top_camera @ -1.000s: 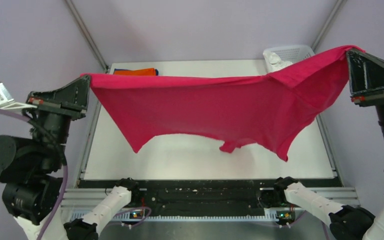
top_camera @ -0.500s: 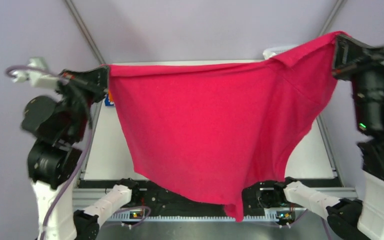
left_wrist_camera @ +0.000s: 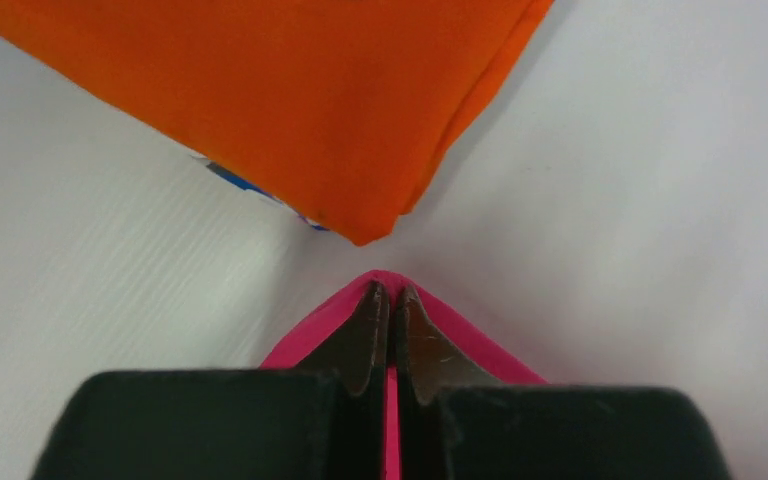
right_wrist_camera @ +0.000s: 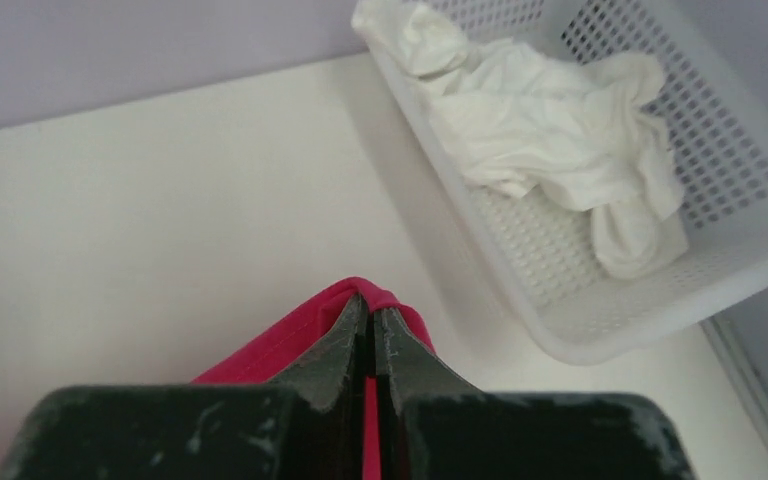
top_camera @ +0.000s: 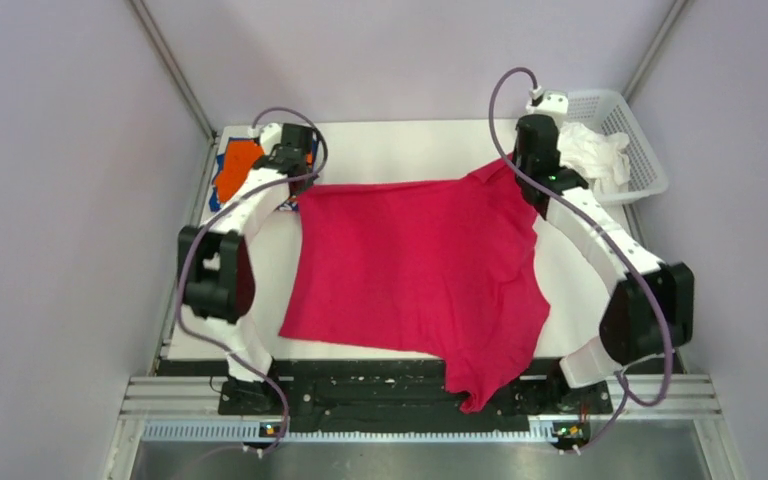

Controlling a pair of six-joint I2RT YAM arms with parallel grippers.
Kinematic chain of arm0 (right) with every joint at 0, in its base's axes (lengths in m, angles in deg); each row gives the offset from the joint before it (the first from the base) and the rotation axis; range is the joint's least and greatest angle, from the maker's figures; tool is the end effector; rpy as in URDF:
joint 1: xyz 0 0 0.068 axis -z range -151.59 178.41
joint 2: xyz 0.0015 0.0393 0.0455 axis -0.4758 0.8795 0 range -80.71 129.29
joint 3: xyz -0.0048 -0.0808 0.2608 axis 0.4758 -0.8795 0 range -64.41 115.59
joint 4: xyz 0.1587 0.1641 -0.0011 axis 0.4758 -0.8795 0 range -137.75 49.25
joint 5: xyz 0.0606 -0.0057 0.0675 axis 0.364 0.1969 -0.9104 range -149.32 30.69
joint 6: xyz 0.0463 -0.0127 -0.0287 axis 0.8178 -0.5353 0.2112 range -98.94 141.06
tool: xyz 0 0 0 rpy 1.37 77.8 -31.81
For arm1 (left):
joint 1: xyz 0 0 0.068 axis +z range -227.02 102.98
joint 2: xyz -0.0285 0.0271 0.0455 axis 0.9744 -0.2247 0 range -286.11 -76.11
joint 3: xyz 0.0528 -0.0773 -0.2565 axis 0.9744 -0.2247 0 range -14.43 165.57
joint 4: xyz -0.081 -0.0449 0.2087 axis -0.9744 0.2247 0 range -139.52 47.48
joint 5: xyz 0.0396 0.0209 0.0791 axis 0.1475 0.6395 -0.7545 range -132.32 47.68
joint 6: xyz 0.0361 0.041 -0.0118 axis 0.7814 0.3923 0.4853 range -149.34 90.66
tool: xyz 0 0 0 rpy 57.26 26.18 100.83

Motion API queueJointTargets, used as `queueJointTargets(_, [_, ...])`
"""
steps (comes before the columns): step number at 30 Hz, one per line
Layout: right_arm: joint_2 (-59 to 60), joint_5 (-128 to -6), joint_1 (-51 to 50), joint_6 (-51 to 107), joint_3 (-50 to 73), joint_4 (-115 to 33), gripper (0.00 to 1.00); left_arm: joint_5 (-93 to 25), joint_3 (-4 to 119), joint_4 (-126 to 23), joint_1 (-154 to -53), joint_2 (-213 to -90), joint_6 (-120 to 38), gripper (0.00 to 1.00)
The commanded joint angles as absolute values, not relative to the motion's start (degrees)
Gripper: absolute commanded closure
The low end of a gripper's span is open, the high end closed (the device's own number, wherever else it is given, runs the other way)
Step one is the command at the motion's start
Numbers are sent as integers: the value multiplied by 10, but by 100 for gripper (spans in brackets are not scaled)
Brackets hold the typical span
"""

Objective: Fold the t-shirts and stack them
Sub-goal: Flatten out the tshirt

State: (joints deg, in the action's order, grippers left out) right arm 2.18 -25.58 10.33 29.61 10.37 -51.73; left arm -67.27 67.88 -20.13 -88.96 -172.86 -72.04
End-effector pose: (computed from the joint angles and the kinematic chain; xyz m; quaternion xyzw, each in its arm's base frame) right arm 0.2948 0.0738 0.3710 0.1030 0.7908 -0.1022 0.5946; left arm 0.3432 -0.0560 0.3064 -0.3198 0.8436 0.0009 0.4313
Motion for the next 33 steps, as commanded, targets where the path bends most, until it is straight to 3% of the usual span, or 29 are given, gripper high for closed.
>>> queueJointTargets(1, [110,-348,134,365,86,-378,100,-682,788,-219,-881,-1861,-741,100])
queueJointTargets(7, [258,-366,144,379,140,-352,100,-679,903,-180,-876,-1989,-741,100])
queueJointTargets(21, [405,-341,184,473,264,-390,97,-626,1012,-201,-857,-2084,-760,100])
queueJointTargets(23, [433,-355,195,478,297,-398,90,-622,1023,-208,-857,-2089,-762,85])
queueJointTargets(27, [472,-380,201,464,386,-468,56,-591,1052,-214,-858,-2091,-748,44])
queueJointTargets(32, [417,-443,198,438,346,-460,15,-549,1044,-225,-867,-2057,-734,8])
queueJointTargets(33, [401,-456,197,436,327,-455,12,-539,1037,-229,-869,-2048,-730,3])
